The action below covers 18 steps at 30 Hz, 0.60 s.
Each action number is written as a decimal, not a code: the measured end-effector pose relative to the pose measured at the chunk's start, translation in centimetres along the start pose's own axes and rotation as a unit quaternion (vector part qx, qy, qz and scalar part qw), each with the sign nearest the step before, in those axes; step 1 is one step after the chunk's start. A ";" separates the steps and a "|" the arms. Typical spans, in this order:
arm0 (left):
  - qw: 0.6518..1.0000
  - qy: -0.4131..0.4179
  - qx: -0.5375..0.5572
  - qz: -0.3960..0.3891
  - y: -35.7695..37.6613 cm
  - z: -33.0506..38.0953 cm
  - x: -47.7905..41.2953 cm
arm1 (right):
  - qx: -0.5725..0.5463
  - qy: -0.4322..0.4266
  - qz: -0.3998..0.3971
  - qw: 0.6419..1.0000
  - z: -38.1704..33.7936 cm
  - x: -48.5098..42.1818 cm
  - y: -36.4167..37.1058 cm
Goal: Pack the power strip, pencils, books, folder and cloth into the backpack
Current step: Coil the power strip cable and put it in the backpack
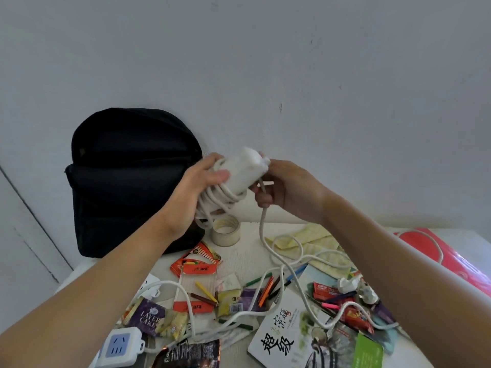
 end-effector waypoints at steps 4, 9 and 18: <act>0.995 0.015 0.048 0.083 -1.2 -0.1 -0.7 | 0.070 0.059 -0.031 0.995 2.0 0.9 0.6; 0.978 -0.013 -0.056 0.200 -4.3 0.1 -1.2 | 0.353 0.094 0.015 0.931 2.8 2.0 -0.1; 0.913 -0.114 -0.373 -0.121 0.1 -1.5 -0.3 | 0.537 -0.160 0.056 0.826 -3.5 2.8 1.7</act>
Point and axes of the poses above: each hand's wrist, its own x-axis away from the middle knuckle, its own y-axis out of the palm, z = x × y, the point moved 8 cm from there along -x, towards the middle knuckle, and after that the axes turned 5 degrees about -z, right-handed, at the moved point
